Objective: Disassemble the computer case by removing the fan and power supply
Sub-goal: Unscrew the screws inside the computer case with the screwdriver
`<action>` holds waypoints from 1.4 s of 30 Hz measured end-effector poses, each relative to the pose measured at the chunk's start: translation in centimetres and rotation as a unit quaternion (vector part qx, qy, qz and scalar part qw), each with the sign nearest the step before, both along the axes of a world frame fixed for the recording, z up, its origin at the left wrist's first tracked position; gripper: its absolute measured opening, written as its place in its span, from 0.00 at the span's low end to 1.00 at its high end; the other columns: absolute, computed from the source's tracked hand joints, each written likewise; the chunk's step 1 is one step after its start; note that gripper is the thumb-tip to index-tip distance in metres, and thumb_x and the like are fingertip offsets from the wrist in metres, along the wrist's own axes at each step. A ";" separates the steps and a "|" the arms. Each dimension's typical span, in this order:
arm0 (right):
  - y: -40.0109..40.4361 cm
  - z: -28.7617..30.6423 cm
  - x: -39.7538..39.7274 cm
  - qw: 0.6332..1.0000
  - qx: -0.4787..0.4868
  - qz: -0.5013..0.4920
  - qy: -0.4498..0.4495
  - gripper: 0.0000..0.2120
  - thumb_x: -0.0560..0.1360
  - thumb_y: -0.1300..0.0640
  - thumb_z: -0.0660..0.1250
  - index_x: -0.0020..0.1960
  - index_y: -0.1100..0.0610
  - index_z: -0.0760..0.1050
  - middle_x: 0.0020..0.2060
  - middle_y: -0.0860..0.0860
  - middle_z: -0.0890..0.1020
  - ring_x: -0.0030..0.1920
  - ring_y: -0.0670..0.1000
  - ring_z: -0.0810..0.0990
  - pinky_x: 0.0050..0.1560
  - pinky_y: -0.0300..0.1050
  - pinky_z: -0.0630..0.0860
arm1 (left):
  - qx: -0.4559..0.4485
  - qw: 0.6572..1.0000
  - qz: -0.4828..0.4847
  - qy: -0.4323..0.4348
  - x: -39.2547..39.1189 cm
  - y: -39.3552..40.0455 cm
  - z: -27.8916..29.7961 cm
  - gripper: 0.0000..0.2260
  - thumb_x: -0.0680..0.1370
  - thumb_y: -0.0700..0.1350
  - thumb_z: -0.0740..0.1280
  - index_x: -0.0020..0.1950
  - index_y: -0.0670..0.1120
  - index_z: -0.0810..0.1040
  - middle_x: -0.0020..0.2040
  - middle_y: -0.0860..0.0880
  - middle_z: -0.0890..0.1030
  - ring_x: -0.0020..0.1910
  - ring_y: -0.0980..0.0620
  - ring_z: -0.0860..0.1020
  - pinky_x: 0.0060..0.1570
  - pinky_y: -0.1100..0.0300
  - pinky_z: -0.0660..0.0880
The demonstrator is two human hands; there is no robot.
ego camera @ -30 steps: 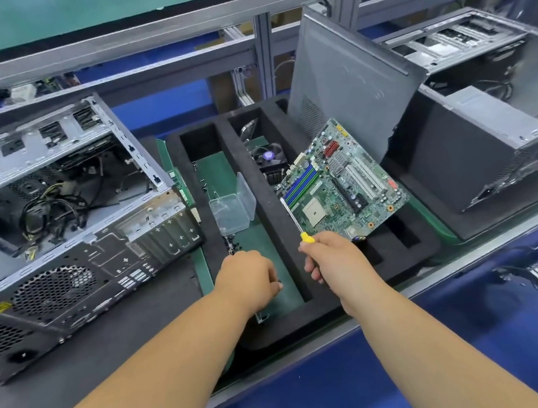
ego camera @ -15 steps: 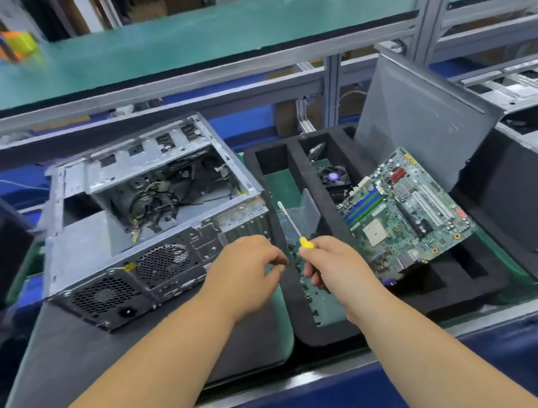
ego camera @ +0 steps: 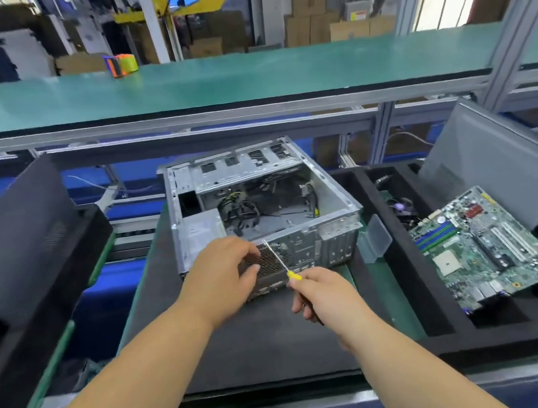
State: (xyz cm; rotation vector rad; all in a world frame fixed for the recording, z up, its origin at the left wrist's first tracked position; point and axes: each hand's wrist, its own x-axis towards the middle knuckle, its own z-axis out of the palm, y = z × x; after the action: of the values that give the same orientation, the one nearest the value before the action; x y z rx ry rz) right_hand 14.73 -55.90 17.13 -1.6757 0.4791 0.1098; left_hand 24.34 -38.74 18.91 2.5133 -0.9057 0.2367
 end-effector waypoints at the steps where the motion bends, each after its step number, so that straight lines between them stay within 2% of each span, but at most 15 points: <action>1: 0.9 0.0 0.2 1.000 -0.002 0.000 0.002 0.08 0.78 0.51 0.64 0.45 0.55 0.76 0.30 0.49 0.81 0.28 0.45 0.73 0.35 0.41 0.68 | -0.008 1.000 0.003 0.005 0.3 0.9 -0.1 0.08 0.76 0.46 0.70 0.54 0.49 0.80 0.49 0.53 0.78 0.53 0.51 0.74 0.55 0.54 0.72; 7: 5.0 -0.6 1.0 0.999 0.000 -0.033 0.013 0.08 0.79 0.52 0.64 0.45 0.55 0.74 0.30 0.50 0.83 0.25 0.45 0.72 0.30 0.38 0.68 | -0.026 0.999 0.009 0.028 2.6 3.9 -0.3 0.15 0.76 0.48 0.69 0.62 0.53 0.75 0.59 0.55 0.75 0.63 0.53 0.70 0.62 0.59 0.67; 11: 6.0 -1.9 1.2 0.999 0.000 -0.042 0.032 0.09 0.80 0.50 0.62 0.46 0.56 0.73 0.31 0.51 0.84 0.25 0.46 0.73 0.32 0.42 0.70 | 0.031 0.996 -0.020 0.085 3.9 3.4 -0.6 0.24 0.77 0.50 0.68 0.73 0.55 0.67 0.71 0.54 0.69 0.72 0.53 0.63 0.68 0.57 0.62; 14: 5.8 -2.7 1.5 0.999 -0.004 -0.034 0.033 0.09 0.80 0.50 0.61 0.47 0.55 0.74 0.31 0.51 0.84 0.24 0.47 0.73 0.33 0.42 0.70 | 0.066 0.993 -0.023 0.095 4.6 2.6 -1.1 0.27 0.78 0.50 0.67 0.76 0.56 0.63 0.74 0.54 0.66 0.73 0.53 0.61 0.70 0.57 0.61; 17: 5.2 -3.0 1.6 1.000 -0.010 -0.016 0.024 0.10 0.80 0.50 0.61 0.44 0.55 0.73 0.32 0.51 0.84 0.23 0.47 0.72 0.33 0.41 0.70 | 0.048 0.993 -0.006 0.105 4.9 1.6 -1.3 0.24 0.80 0.49 0.64 0.75 0.56 0.64 0.73 0.53 0.68 0.71 0.53 0.64 0.67 0.57 0.63; 20: 4.4 -3.0 1.4 1.000 -0.012 0.001 0.019 0.10 0.80 0.50 0.60 0.44 0.54 0.72 0.32 0.49 0.84 0.23 0.47 0.71 0.30 0.37 0.69 | 0.024 0.990 0.009 0.137 5.5 0.5 -0.9 0.17 0.83 0.49 0.59 0.71 0.55 0.70 0.68 0.54 0.72 0.65 0.54 0.69 0.62 0.59 0.66; 23: 3.7 -2.7 1.3 1.000 -0.011 0.005 0.012 0.10 0.81 0.51 0.59 0.44 0.54 0.73 0.31 0.49 0.84 0.22 0.47 0.69 0.24 0.33 0.66 | 0.066 0.989 -0.001 0.131 6.2 -0.2 -0.5 0.14 0.83 0.49 0.58 0.68 0.53 0.75 0.64 0.52 0.76 0.63 0.52 0.72 0.57 0.62 0.65; 26: 3.2 -2.5 1.3 1.000 -0.006 0.005 0.008 0.10 0.81 0.51 0.59 0.45 0.54 0.73 0.31 0.49 0.83 0.22 0.46 0.69 0.23 0.32 0.66 | 0.074 0.990 -0.006 0.120 6.2 -0.2 -0.4 0.14 0.83 0.48 0.58 0.67 0.51 0.76 0.62 0.51 0.77 0.62 0.53 0.72 0.56 0.63 0.64; 32: 2.9 -2.0 1.1 1.000 -0.004 0.010 0.018 0.10 0.81 0.50 0.59 0.48 0.56 0.74 0.31 0.48 0.83 0.22 0.45 0.69 0.26 0.35 0.67 | 0.075 0.989 -0.009 0.125 6.3 -0.2 -0.4 0.14 0.83 0.47 0.58 0.67 0.51 0.76 0.63 0.51 0.76 0.62 0.53 0.72 0.58 0.62 0.65; 36: 3.1 -1.7 1.2 1.000 0.008 0.005 0.018 0.10 0.81 0.50 0.59 0.48 0.55 0.74 0.31 0.48 0.84 0.22 0.45 0.69 0.27 0.36 0.67 | 0.070 0.987 -0.012 0.144 6.3 -0.1 -0.3 0.13 0.82 0.48 0.60 0.66 0.52 0.76 0.60 0.52 0.76 0.58 0.53 0.74 0.55 0.62 0.67; 42: 3.9 -1.6 1.4 0.999 0.025 -0.019 0.015 0.10 0.81 0.50 0.59 0.49 0.56 0.74 0.30 0.49 0.83 0.22 0.46 0.68 0.31 0.40 0.67 | 0.073 0.985 -0.037 0.152 6.8 0.3 -0.2 0.13 0.82 0.48 0.61 0.66 0.51 0.76 0.60 0.51 0.76 0.58 0.54 0.73 0.54 0.63 0.66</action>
State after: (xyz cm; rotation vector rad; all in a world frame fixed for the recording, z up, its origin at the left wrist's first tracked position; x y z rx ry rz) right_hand 16.08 -52.02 15.52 -1.6177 0.5269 0.1177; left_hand 31.12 -38.45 18.73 2.5462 -0.9148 -0.2391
